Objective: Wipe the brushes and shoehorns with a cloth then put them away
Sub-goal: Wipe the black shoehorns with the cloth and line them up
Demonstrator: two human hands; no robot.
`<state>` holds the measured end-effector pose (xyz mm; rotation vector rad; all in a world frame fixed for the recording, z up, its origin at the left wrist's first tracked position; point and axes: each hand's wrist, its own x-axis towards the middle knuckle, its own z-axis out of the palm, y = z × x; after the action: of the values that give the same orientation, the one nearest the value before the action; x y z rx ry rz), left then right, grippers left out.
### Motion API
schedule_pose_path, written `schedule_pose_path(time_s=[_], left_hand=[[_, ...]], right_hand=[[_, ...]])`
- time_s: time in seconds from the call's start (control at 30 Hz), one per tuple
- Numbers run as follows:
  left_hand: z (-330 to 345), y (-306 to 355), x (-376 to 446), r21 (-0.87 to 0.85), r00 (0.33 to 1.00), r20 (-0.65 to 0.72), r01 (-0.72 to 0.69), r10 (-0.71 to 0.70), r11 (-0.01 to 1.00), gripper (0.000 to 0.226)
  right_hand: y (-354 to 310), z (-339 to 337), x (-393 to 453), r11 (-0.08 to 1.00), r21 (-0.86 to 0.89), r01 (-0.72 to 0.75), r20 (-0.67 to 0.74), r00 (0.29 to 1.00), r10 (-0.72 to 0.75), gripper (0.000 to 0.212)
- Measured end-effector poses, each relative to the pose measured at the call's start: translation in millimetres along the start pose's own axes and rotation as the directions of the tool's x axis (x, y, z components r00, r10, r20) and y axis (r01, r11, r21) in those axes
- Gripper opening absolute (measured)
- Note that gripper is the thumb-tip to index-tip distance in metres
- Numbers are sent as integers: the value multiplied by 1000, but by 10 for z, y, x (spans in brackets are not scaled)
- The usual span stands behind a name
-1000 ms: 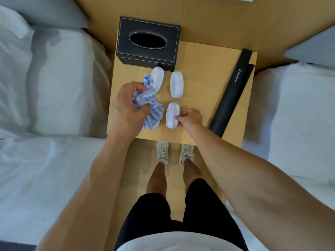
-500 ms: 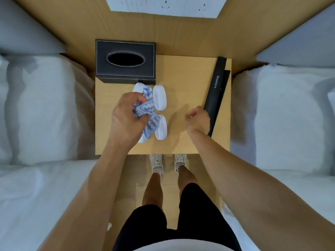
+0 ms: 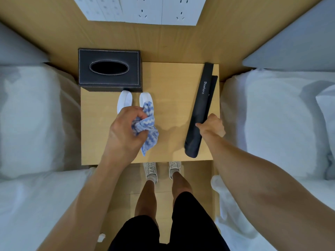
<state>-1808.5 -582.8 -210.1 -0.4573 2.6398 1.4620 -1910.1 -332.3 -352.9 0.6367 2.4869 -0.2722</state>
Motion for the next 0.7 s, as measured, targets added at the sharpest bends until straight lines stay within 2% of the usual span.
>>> schedule_pose_path(time_s=[0.13,0.27,0.37,0.47,0.57,0.7], left_hand=[[19,39,-34,31,1000,-5,18,-18,999,33],[49,106,-60,35,1000,-13,15,-14,999,32],[67,197,-73,20,1000,-19,5,-4,1000,32],[76,332,-83,-7,1000,-21,7,-7,1000,33],[67,495,-92,-9,999,-37,-2,2,1000,32],[11,760,-85,-57,999,-36,-1,-2,998,35]], right_hand=[[13,-46,113,996,83,-26,76,997,20,32],[110,-97,159,978,209,-24,72,997,9,19],[184,-187,125,965,263,11,49,998,-25,15],[239,-328,50,942,336,2,90,995,-34,17],[261,-485,-133,880,475,-24,150,987,-54,20],[261,-740,-477,676,734,-65,215,966,-141,39]])
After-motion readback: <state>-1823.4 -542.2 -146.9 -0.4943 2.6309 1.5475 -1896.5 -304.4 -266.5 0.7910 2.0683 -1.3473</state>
